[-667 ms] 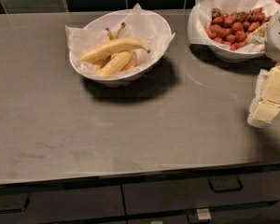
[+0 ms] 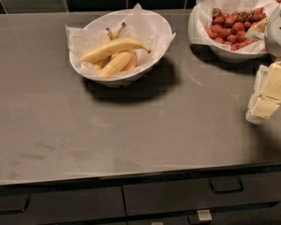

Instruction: Pick banana from white bowl

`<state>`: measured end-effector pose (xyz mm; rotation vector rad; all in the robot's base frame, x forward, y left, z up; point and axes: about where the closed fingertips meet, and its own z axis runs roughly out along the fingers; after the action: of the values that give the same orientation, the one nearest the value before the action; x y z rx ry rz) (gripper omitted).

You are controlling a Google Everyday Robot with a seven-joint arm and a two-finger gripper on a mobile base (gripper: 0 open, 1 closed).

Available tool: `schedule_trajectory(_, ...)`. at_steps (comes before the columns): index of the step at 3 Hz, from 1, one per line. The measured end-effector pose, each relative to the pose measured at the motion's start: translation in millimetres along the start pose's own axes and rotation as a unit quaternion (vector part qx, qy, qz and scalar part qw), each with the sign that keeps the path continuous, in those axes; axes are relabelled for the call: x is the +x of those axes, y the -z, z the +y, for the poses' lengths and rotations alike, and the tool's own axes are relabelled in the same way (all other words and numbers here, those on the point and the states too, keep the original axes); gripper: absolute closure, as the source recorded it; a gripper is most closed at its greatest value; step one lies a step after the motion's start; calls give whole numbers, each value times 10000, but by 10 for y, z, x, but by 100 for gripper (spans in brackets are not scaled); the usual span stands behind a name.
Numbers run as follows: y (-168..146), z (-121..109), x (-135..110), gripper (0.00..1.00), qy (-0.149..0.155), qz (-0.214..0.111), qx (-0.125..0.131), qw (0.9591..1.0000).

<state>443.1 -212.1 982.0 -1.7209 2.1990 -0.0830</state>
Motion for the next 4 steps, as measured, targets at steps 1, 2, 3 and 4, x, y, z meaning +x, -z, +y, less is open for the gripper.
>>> schedule_trajectory(1, -5, -220, -245, 0, 158, -515, -96, 9985)
schedule_trajectory(2, 21, -509, -659, 0, 550, -1174, -284, 9912)
schedule_trajectory(3, -38, -712, -1016, 0, 792, -1588, -508, 9828)
schedule_trajectory(4, -15, -770, -1068, 0, 797, -1660, -409, 9821)
